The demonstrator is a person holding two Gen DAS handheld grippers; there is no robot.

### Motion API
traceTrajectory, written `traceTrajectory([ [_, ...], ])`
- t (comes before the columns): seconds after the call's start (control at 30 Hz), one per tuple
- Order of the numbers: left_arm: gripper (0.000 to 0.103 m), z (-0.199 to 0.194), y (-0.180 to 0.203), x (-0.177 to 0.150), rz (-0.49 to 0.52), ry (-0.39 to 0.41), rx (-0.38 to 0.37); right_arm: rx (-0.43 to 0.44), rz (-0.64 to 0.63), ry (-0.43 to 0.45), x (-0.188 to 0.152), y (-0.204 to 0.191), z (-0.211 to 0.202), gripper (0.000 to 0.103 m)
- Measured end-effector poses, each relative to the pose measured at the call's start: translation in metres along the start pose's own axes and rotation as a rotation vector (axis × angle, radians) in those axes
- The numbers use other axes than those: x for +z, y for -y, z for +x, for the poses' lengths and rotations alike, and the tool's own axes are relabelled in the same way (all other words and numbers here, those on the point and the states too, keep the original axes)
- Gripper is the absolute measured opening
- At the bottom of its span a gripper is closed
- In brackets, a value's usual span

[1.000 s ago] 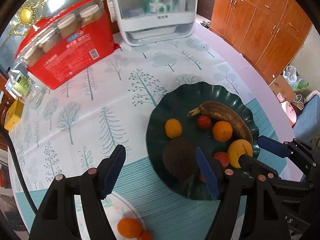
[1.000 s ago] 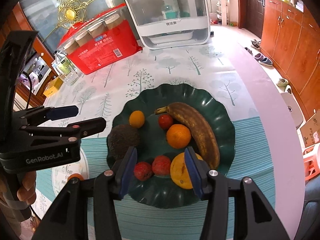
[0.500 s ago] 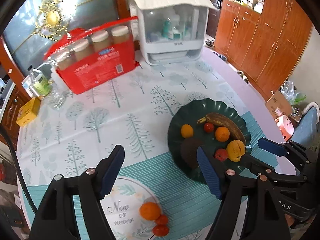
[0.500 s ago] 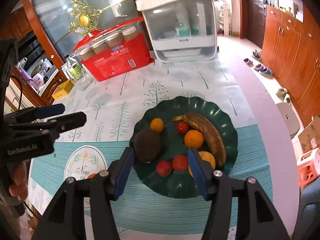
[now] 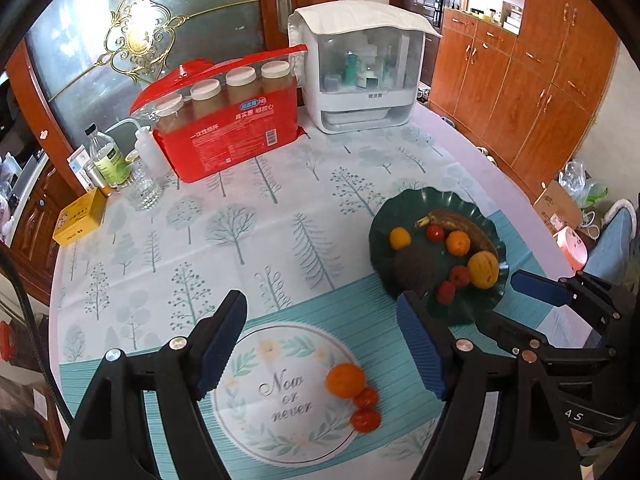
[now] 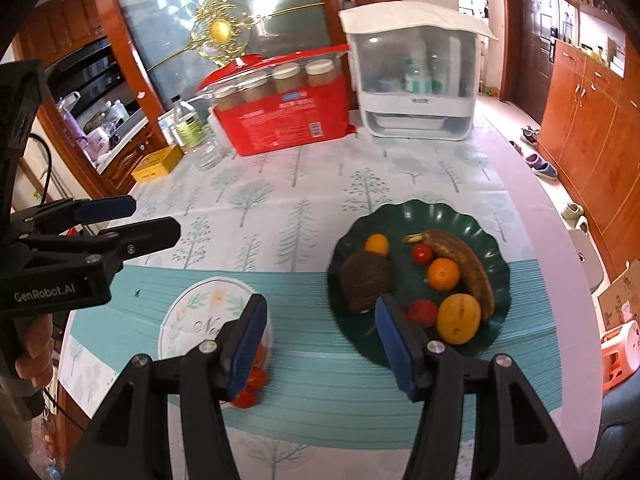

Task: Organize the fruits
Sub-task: 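Move both grippers back over the white plate, then grasp the large orange with the left gripper while the right gripper grasps a cherry tomato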

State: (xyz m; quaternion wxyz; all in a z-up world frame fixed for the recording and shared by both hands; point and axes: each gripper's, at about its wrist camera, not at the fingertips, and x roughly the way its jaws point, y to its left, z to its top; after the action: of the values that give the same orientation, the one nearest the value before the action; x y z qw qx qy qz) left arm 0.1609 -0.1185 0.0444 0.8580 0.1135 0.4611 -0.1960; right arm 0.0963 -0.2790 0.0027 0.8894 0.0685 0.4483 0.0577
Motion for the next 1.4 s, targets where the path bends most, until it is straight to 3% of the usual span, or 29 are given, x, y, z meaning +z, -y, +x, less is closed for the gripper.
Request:
traceTrajectory([
  [0.27,0.077,0.010,-0.021,-0.030,0.043,-0.055,-0.022,-0.006,-0.001,-0.057,-0.031,-0.034,0.018,0.057],
  [0.67,0.077,0.065,-0.023,-0.086,0.161,-0.203,-0.092,0.005,0.030,-0.174,-0.093,-0.068,0.070,0.057],
  [1.03,0.077,0.108,-0.018,-0.105,0.208,-0.300,-0.149,-0.006,0.075,-0.247,-0.120,-0.075,0.112,0.057],
  [1.2,0.077,0.115,-0.017,-0.105,0.221,-0.310,-0.163,0.006,0.088,-0.249,-0.122,-0.077,0.124,0.049],
  [1.3,0.077,0.119,-0.017,-0.104,0.224,-0.315,-0.161,0.031,0.080,-0.248,-0.122,-0.081,0.127,0.036],
  [1.4,0.077,0.122,-0.016,-0.103,0.218,-0.321,-0.174,0.022,0.059,-0.238,-0.122,-0.084,0.127,0.036],
])
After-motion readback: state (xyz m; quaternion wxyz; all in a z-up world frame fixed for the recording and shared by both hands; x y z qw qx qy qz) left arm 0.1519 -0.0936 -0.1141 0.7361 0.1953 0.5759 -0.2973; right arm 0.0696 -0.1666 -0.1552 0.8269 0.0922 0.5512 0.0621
